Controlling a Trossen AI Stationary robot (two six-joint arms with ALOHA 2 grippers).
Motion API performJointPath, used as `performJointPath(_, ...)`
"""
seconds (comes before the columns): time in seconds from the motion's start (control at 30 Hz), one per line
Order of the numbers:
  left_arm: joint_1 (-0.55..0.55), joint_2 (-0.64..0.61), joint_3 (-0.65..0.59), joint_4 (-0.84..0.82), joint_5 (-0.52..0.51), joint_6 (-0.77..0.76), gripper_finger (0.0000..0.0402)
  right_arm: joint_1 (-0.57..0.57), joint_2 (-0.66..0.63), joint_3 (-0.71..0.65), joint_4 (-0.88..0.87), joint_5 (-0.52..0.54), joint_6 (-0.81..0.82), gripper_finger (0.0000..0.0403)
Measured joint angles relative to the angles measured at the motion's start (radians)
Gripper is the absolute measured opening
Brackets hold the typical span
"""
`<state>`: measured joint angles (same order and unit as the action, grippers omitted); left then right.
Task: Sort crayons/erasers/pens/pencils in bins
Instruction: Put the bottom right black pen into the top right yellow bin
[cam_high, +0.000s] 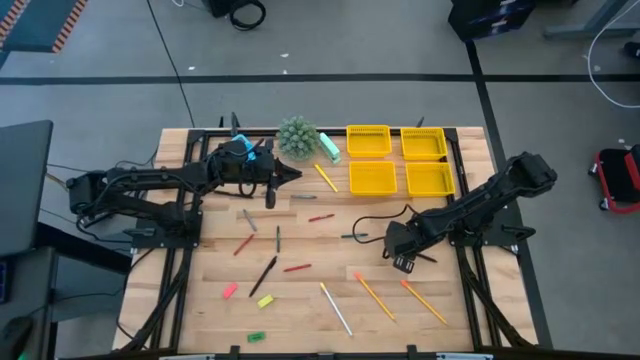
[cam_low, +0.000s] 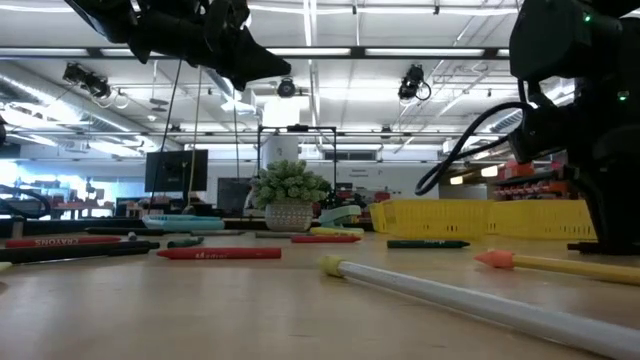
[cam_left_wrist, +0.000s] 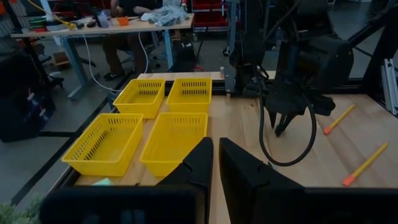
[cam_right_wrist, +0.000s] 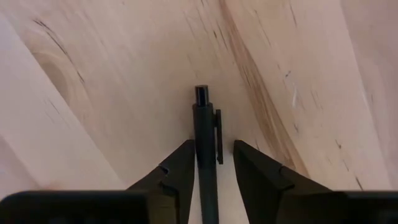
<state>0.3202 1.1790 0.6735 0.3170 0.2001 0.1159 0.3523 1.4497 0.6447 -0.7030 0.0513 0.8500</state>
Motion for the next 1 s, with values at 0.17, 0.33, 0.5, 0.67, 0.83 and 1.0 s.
performJointPath(0.17,0.0,0.0,0.0,-0.003,0.0,0.0,0.0037,0.0,-0.002,-0.02,0.008,0.001,0.011,0.0091)
performJointPath(0.33,0.0,0.0,0.0,-0.003,0.0,0.0,0.0036,-0.001,-0.003,-0.03,0.024,0.004,0.006,0.0068)
performJointPath(0.5,0.0,0.0,0.0,-0.008,0.0,0.001,0.0029,-0.003,-0.003,-0.032,0.026,0.016,-0.011,0.0079)
performJointPath(0.67,0.0,0.0,0.0,-0.009,0.0,0.001,0.003,-0.008,-0.002,-0.033,0.029,0.02,-0.031,0.0092)
performJointPath(0.83,0.0,0.0,0.0,-0.009,0.0,0.001,0.0035,-0.009,-0.001,-0.034,0.036,0.023,-0.047,0.0073)
performJointPath(1.0,0.0,0.0,0.0,-0.01,0.0,0.001,0.0034,-0.01,-0.042,-0.038,0.054,0.036,-0.05,0.0047)
